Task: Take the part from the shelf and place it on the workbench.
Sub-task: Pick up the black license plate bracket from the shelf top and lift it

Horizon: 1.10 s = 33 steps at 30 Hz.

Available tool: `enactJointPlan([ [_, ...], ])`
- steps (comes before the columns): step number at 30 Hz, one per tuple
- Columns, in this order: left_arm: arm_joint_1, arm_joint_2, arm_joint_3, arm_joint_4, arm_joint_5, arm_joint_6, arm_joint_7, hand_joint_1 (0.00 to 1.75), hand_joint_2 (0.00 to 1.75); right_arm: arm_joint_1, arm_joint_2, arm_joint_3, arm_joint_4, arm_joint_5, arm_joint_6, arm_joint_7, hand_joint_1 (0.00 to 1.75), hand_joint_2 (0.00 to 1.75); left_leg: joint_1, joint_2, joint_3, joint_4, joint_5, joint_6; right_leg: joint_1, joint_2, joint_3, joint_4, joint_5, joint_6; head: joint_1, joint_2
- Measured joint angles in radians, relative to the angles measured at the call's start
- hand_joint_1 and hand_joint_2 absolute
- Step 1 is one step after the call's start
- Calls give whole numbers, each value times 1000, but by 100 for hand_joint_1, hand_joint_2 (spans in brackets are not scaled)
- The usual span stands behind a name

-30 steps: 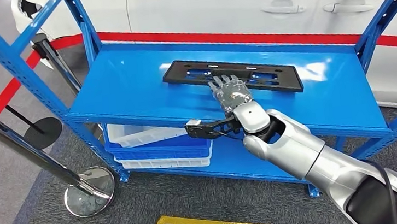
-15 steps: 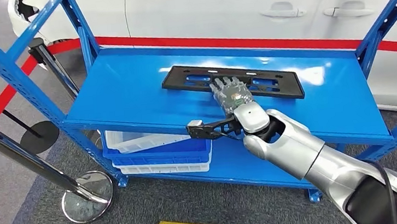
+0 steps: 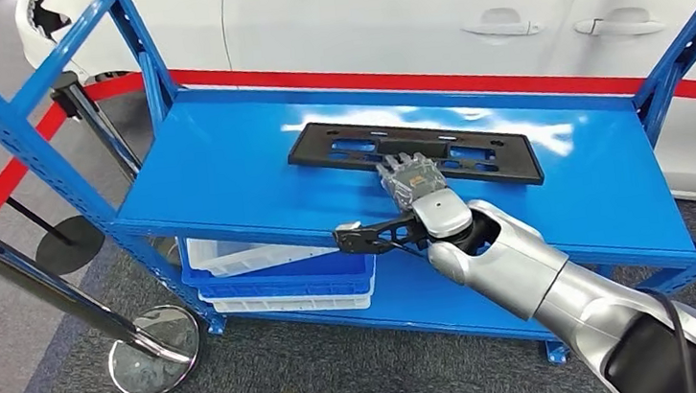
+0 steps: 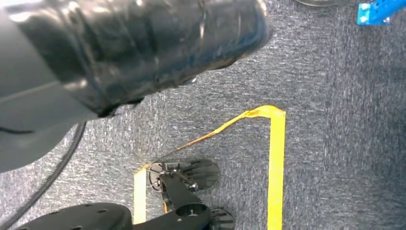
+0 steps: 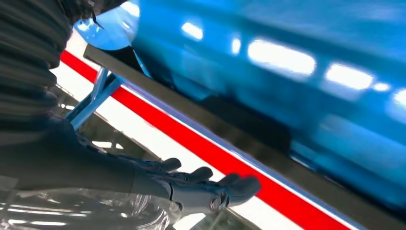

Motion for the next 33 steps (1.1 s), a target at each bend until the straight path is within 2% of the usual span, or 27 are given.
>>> enactJointPlan([
  [2, 0, 0, -1, 0, 0, 0, 0, 0, 0, 0, -2, 0, 4, 0, -1, 1, 0, 175, 1, 1, 1, 3, -7, -10, -3, 0, 6, -6, 0, -8, -1, 0],
  [4, 0, 1, -3, 0, 0, 1, 0, 0, 0, -1, -3, 0, 8, 1, -2, 2, 0, 175, 2, 4, -22, 58, -37, -19, -7, 0, 17, -15, 0, -18, -4, 0],
  [6, 0, 0, -6, 0, 0, 1, 0, 0, 0, -1, -2, 0, 11, 1, -2, 2, 0, 175, 4, 5, -89, 184, -87, -27, -7, 0, 23, -16, -5, -25, -5, 0],
  [7, 0, 0, -8, 0, 0, 1, 0, 0, 0, 2, -2, 0, 12, 1, -2, 2, 0, 175, 5, 5, -125, 243, -102, -30, -6, 0, 25, -16, -8, -27, -5, 0],
  [8, 1, 0, -9, 0, 0, 1, 0, 0, 0, 5, -2, 0, 14, 1, -2, 2, 0, 175, 6, 5, -150, 274, -101, -31, -5, 0, 27, -15, -12, -27, -5, 0],
  [9, 2, 0, -9, 0, 0, 2, 0, 0, 0, 7, -2, 0, 16, 1, -1, 2, 0, 175, 6, 5, -156, 268, -80, -32, -5, 0, 30, -13, -15, -27, -5, 0],
  [10, 2, 1, -10, 0, 0, 2, 0, 0, 0, 8, -2, 0, 17, 2, -1, 2, 0, 175, 7, 5, -141, 219, -41, -30, -5, 1, 34, -11, -20, -26, -5, 0],
  [11, 3, 1, -10, 0, 1, 2, 0, 0, 0, 8, -2, 0, 19, 2, -2, 3, 0, 175, 7, 6, -113, 146, 0, -27, -5, 2, 39, -9, -25, -25, -5, 0],
  [13, 0, 1, -12, 0, 0, 2, 1, 0, 0, 7, -2, 0, 20, 3, -2, 4, 0, 175, 3, 5, -59, 29, 45, -20, -2, 3, 43, -7, -32, -19, -5, 0],
  [15, -1, 1, -14, 0, 0, 2, 2, 0, 0, 7, -3, 0, 22, 3, -2, 6, 0, 175, -1, 4, -43, 1, 41, -13, -1, 3, 44, -10, -35, -10, -4, 0],
  [18, 1, 0, -15, 0, 3, 2, 2, 0, 0, 7, -4, 0, 24, 3, 1, 8, 0, 175, 4, 5, -29, -15, 42, 3, -1, 1, 44, 4, -50, 4, -3, 0],
  [19, 1, 0, -15, 0, 5, 2, 3, 0, 0, 6, -4, 0, 25, 2, 4, 8, 0, 175, 7, 6, -21, -20, 43, 9, 0, 0, 30, 37, -68, 7, -2, 0],
  [20, 1, 0, -15, 0, 9, 2, 5, 0, 0, 7, -5, 0, 26, 0, 9, 9, 5, 175, 7, 7, -16, -22, 41, 13, -2, -1, 3, 92, -94, 9, -1, 0],
  [21, 0, 0, -15, 0, 13, 2, 6, 0, 0, 9, -5, 0, 27, -2, 15, 9, 37, 175, 7, 7, -13, -22, 38, 16, -2, -1, -34, 160, -123, 11, 0, 0],
  [22, -1, 1, -15, 0, 17, 2, 8, 0, 0, 13, -6, 0, 28, -3, 19, 9, 79, 175, 7, 7, -12, -21, 36, 18, -3, -1, -73, 225, -143, 13, 1, 0],
  [23, -1, 1, -15, 0, 21, 2, 8, 0, 0, 17, -6, 0, 30, -4, 21, 9, 122, 175, 7, 7, -11, -20, 33, 19, -5, -1, -102, 267, -149, 14, 1, 0],
  [24, -1, 1, -15, 0, 24, 2, 8, 0, 0, 21, -7, 0, 31, -4, 21, 9, 161, 175, 7, 6, -10, -17, 29, 19, -7, -1, -114, 273, -134, 16, 1, 0],
  [25, 0, 1, -15, 0, 29, 2, 7, 0, 0, 23, -8, 0, 32, -5, 21, 10, 172, 175, 7, 5, -8, -12, 24, 17, -9, -2, -104, 238, -101, 16, 1, 0],
  [26, 1, 1, -15, 0, 34, 1, 6, 0, 0, 23, -8, 0, 33, -6, 21, 10, 175, 175, 8, 4, -5, -6, 17, 14, -11, -2, -79, 175, -59, 16, 1, 0],
  [28, 1, 0, -15, 0, 43, -2, 1, 0, 0, 22, -8, 0, 34, -13, 22, 11, 175, 175, 6, 2, -7, 9, 2, 5, -12, -2, -27, 60, -12, 14, 0, 0],
  [30, 0, 1, -15, 0, 48, -7, -7, 0, 0, 20, -7, 0, 33, -20, 23, 11, 175, 175, 3, 1, -12, 17, -5, -2, -10, -1, -12, 24, -13, 8, -2, 0],
  [33, 1, 3, -15, 0, 49, -18, -23, 0, 0, 17, -7, 0, 33, -22, 20, 10, 175, 175, 2, 0, -6, 15, -8, 8, -8, 0, -7, 19, -13, 1, -3, 0],
])
